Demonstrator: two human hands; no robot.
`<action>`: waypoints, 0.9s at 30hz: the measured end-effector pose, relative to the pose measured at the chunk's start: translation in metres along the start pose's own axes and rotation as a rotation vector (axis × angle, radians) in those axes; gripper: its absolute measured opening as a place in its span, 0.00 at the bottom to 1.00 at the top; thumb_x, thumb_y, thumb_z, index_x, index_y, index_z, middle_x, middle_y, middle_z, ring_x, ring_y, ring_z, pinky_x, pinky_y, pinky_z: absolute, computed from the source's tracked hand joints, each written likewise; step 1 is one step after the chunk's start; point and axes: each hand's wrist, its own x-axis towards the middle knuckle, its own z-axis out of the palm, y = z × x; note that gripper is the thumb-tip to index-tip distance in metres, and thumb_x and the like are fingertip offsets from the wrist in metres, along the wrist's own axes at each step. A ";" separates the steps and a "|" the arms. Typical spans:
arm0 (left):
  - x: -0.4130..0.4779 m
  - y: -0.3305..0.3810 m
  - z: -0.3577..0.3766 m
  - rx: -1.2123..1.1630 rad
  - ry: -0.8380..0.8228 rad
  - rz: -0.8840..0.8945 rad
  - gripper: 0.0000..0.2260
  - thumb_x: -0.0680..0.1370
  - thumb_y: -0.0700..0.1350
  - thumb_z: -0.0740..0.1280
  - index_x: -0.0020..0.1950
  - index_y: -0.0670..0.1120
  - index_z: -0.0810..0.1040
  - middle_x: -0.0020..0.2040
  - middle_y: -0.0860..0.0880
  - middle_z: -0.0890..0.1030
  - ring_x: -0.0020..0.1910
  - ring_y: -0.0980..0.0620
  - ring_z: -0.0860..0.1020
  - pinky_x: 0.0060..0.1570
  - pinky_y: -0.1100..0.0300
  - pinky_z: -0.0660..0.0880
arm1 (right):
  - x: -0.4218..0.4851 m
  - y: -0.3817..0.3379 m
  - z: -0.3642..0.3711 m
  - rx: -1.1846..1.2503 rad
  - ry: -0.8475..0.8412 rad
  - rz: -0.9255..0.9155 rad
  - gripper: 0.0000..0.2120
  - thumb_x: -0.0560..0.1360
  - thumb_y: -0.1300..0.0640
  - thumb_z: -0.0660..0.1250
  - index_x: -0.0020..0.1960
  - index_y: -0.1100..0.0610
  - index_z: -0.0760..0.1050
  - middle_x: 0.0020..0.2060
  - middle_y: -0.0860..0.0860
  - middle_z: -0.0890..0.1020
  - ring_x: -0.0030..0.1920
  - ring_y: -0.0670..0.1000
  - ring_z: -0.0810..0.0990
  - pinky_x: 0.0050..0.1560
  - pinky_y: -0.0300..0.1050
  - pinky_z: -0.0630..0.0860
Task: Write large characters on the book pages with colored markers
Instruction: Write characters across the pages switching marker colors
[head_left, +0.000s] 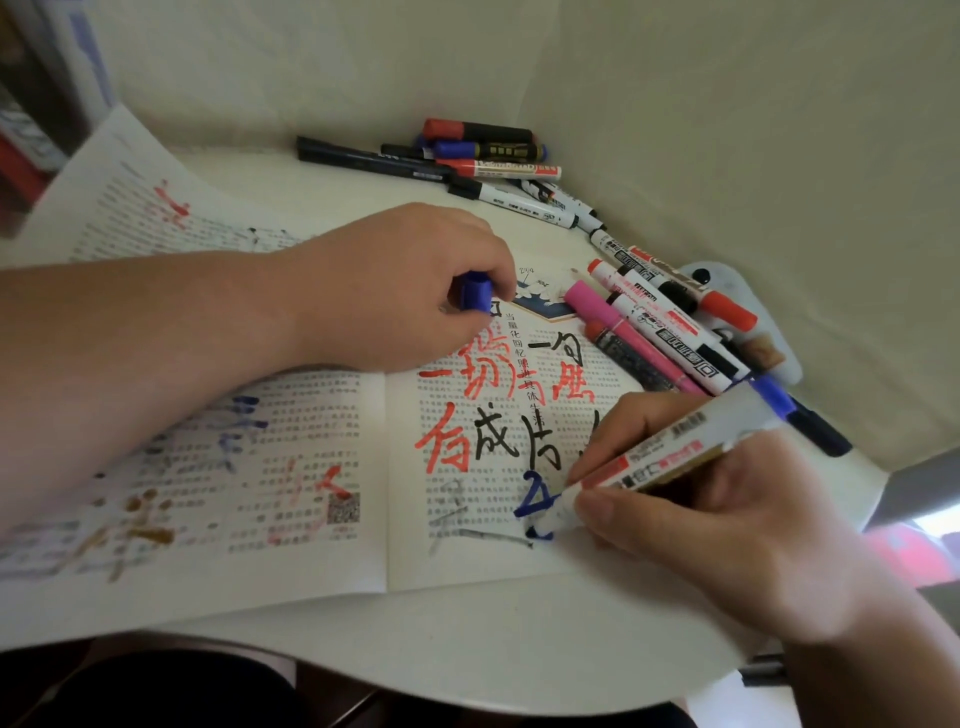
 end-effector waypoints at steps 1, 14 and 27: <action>0.000 0.000 0.000 -0.001 -0.001 0.001 0.09 0.76 0.46 0.70 0.56 0.53 0.81 0.49 0.57 0.78 0.46 0.59 0.75 0.46 0.67 0.68 | 0.001 0.000 0.000 -0.021 0.015 -0.002 0.05 0.68 0.61 0.74 0.43 0.60 0.80 0.29 0.53 0.79 0.30 0.47 0.75 0.31 0.38 0.71; -0.001 0.003 -0.001 0.004 0.030 -0.035 0.08 0.74 0.45 0.71 0.45 0.52 0.73 0.44 0.55 0.79 0.43 0.55 0.75 0.43 0.57 0.73 | 0.005 0.003 -0.009 0.003 0.129 0.097 0.02 0.63 0.66 0.68 0.34 0.60 0.76 0.24 0.54 0.72 0.25 0.49 0.67 0.26 0.38 0.62; 0.002 0.000 -0.002 0.058 0.159 0.084 0.13 0.79 0.49 0.69 0.64 0.54 0.78 0.54 0.61 0.79 0.50 0.59 0.69 0.55 0.62 0.65 | 0.005 0.007 -0.006 -0.022 0.175 0.001 0.04 0.67 0.64 0.69 0.37 0.57 0.79 0.24 0.46 0.76 0.23 0.41 0.72 0.26 0.30 0.67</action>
